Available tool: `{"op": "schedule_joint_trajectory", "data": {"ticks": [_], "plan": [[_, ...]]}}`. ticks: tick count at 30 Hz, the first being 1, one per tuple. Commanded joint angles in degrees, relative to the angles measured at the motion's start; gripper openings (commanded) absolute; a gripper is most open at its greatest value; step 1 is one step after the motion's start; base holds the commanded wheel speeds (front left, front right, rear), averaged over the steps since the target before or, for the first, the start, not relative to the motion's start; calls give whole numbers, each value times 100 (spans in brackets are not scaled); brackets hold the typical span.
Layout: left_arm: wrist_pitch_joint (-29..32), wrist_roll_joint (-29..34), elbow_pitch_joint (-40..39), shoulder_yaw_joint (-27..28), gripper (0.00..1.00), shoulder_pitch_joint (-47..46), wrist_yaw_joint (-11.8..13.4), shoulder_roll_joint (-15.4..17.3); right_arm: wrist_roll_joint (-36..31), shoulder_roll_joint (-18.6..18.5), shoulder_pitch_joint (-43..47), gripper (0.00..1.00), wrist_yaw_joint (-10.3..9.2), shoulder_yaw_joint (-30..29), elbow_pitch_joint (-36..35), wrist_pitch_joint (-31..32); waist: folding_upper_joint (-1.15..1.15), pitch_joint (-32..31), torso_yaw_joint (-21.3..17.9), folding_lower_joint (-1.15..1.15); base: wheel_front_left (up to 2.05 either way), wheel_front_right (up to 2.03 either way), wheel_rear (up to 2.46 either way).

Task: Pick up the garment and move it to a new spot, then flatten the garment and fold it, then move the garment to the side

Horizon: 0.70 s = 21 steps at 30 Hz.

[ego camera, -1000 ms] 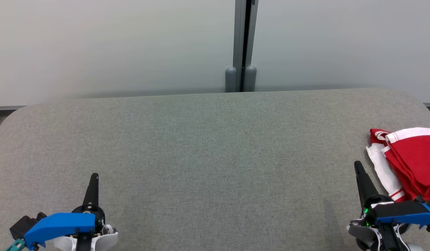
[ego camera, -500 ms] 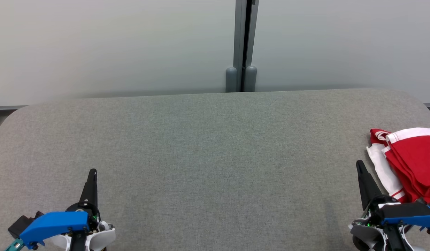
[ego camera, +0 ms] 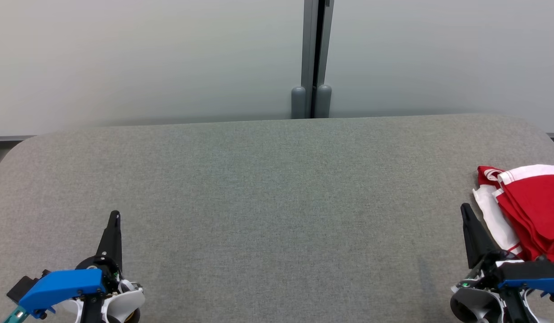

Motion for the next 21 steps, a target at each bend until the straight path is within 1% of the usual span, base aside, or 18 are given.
{"op": "schedule_joint_trajectory", "data": {"ticks": [1, 5, 21], "plan": [[40, -70, -39, 10, 0, -69, -44, 1, 79, -42, 88, 0, 2, -24, -37, 31, 0, 0, 1, 0, 0, 0, 0], [73, -218, -57, 36, 0, -73, -76, 1, 226, -43, 102, 0, 2, -35, -67, 74, 0, 0, 3, 0, 0, 0, 0], [73, -197, -54, 35, 0, -72, -62, 1, 207, -43, 98, 0, 2, -32, -66, 72, 0, 0, 3, 0, 0, 0, 0]]}}
